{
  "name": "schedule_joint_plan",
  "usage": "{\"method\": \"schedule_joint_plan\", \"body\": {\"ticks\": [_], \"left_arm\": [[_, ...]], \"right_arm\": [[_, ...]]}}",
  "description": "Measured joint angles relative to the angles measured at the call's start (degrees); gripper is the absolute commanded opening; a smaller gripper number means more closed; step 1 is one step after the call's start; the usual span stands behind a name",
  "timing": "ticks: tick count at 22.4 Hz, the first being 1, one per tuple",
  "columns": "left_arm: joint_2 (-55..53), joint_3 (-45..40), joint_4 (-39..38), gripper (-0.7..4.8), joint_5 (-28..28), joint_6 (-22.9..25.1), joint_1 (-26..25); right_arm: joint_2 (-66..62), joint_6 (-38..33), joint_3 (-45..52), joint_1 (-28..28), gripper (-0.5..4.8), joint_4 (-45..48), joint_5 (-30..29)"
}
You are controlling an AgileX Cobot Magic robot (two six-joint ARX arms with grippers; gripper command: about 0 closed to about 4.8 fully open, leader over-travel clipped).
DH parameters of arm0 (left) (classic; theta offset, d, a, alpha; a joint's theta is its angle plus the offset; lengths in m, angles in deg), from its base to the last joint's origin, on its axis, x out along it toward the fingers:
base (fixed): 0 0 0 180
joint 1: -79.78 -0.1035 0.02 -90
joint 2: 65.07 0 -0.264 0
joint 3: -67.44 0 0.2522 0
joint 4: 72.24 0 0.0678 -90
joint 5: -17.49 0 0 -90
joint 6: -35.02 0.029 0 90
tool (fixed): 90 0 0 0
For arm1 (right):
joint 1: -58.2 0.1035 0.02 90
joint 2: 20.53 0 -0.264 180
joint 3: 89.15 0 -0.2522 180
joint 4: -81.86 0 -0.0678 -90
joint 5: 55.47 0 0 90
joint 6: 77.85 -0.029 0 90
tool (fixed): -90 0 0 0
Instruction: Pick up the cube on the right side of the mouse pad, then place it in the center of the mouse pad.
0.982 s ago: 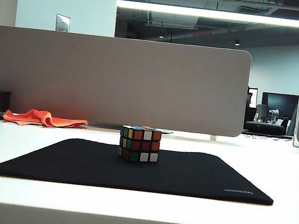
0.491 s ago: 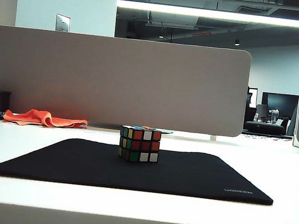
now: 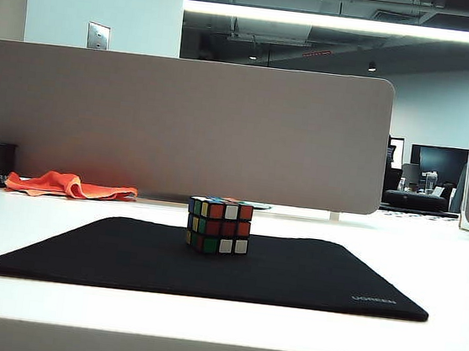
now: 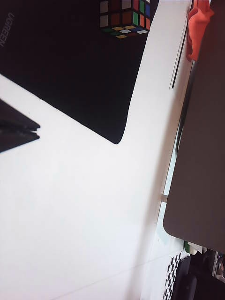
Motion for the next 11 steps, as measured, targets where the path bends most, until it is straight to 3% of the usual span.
{"method": "schedule_joint_plan", "body": {"ticks": [11], "left_arm": [[5.1,0.0,-0.7,-0.05,0.0,0.0,0.1]], "right_arm": [[4.2,0.1,0.0,-0.1,0.00,-0.5,0.0]]}}
